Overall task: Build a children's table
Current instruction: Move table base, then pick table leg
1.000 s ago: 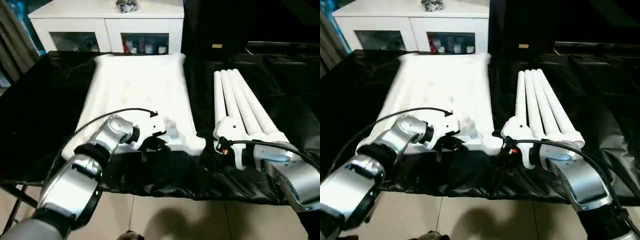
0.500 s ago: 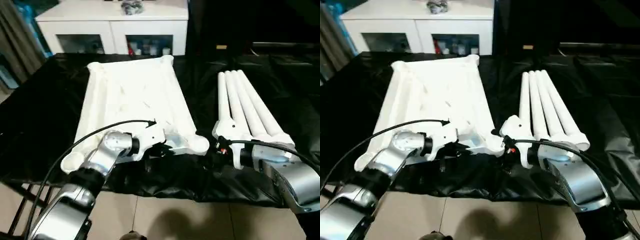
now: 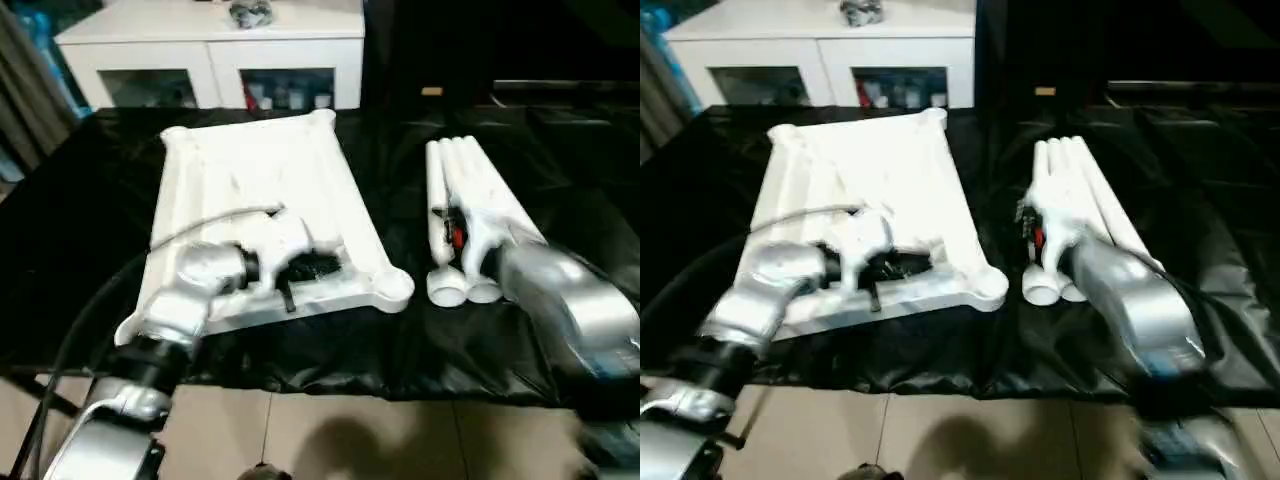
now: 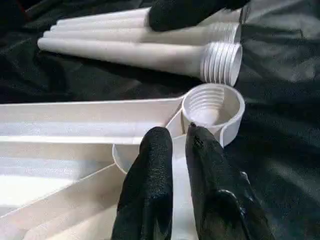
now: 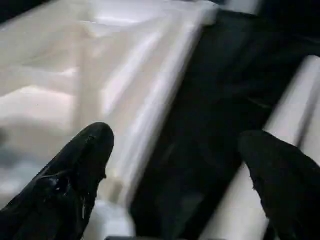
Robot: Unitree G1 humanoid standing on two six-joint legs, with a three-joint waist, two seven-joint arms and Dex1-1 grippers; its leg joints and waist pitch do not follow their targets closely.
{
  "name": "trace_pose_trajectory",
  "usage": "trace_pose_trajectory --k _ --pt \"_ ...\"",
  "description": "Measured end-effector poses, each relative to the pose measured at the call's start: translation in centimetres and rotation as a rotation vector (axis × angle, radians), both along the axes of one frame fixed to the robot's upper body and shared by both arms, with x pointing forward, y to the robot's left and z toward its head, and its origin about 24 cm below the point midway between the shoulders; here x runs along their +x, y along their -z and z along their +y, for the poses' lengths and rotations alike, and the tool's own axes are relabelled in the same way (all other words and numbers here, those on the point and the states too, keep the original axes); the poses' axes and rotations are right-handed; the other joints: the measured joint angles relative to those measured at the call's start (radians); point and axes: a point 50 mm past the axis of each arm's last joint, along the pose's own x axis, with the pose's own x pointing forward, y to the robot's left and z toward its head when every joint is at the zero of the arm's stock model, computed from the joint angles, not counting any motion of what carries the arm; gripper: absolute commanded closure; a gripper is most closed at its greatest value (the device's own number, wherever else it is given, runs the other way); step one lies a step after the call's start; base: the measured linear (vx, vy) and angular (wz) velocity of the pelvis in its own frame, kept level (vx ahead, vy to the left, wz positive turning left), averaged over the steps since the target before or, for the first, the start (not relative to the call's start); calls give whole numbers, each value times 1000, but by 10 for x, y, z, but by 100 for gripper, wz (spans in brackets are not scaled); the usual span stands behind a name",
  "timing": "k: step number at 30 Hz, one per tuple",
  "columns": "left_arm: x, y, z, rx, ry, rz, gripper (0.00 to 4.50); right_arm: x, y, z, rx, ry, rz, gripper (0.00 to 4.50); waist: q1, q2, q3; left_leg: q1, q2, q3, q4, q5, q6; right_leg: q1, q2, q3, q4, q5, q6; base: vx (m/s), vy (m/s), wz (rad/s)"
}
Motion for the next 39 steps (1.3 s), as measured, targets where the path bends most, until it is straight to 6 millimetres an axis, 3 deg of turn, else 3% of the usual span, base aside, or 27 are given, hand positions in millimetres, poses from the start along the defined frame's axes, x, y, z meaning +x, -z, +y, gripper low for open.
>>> trace_pose_trajectory --k 1,7,17,25,36,37,39 --pt "0 0 0 -5 -6 4 354 5 2 1 -8 39 11 0 0 -2 1 -1 0 0 0 0 0 -1 0 0 0 0 0 0 0 0" --pt "-3 -16 -6 -50 -10 -25 303 28 9 2 -41 206 74 0 3 -8 5 -1 0 2 0 0 0 -2 0 2 0 0 0 0 0 0" --pt "-8 -19 -6 -58 -23 -7 219 39 29 -5 -116 318 184 0 0 -21 13 0 0 4 0 0 0 -2 0 4 1 0 0 0 0 0" --pt "-12 -17 -11 -31 0 15 219 40 44 -2 -90 295 248 0 0 -22 14 0 0 5 0 0 0 -3 0 4 2 0 0 0 0 0" --pt "-15 -16 -13 -8 22 38 219 46 46 0 -68 271 352 0 0 -22 14 0 0 6 0 0 0 -3 0 5 3 0 0 0 0 0" --pt "-15 -16 -14 -9 24 48 217 47 46 0 -47 277 374 30 0 -22 14 0 0 6 0 0 0 -3 0 5 3 0 0 0 0 0" --pt "-16 -16 -14 -9 27 54 217 47 46 -1 -15 282 397 37 1 -22 14 0 0 6 0 0 0 -3 0 5 3 0 0 0 0 0"
